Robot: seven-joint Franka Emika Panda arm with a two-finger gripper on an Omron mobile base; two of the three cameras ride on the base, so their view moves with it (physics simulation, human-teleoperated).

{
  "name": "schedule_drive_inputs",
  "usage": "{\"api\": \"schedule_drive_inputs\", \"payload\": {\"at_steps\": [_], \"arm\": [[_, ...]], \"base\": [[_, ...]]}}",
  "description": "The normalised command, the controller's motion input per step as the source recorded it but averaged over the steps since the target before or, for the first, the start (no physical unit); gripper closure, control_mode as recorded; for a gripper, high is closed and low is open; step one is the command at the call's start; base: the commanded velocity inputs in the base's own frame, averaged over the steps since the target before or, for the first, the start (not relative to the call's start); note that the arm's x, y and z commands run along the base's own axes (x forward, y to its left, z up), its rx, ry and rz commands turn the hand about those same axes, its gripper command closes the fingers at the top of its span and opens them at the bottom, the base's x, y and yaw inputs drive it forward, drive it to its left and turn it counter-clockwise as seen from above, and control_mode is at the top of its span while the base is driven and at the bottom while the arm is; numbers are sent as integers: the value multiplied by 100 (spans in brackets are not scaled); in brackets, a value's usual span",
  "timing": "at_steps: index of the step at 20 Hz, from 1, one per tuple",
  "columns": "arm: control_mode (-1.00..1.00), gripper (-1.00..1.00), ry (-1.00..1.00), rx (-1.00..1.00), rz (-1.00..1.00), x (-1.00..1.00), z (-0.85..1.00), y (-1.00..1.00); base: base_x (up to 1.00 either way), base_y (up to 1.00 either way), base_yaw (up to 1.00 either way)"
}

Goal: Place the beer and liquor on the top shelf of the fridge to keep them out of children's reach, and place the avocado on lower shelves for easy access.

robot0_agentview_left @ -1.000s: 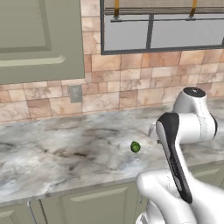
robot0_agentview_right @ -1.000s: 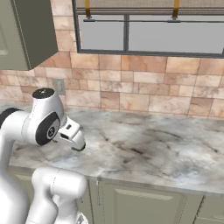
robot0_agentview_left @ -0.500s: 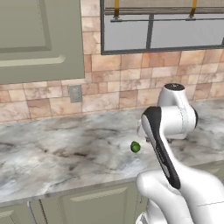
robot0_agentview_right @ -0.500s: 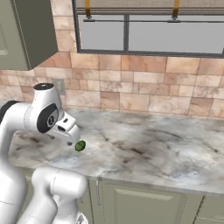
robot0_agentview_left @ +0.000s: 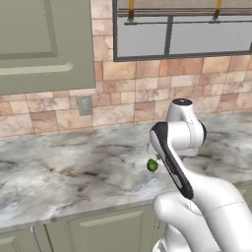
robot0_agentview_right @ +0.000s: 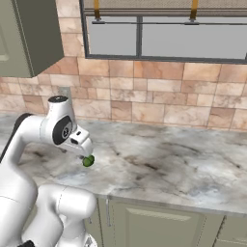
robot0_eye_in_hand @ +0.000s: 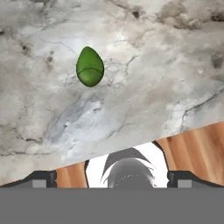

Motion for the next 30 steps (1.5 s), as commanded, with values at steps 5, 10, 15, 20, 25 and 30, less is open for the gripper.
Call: {"api": "schedule_drive_inputs", "payload": {"at_steps": [5, 10, 15, 20, 25, 30], "arm": [[-100, -100, 0, 0, 0, 40, -53, 0], [-100, -100, 0, 0, 0, 37, -53, 0], [-100, -100, 0, 0, 0, 36, -44, 0], [-100, -100, 0, 0, 0, 33, -33, 0], [-100, -100, 0, 0, 0, 31, -21, 5], [-100, -100, 0, 0, 0, 31, -14, 10]], "base": [[0, 0, 0], [0, 0, 0], [0, 0, 0], [0, 0, 0], [0, 0, 0], [0, 0, 0]]}}
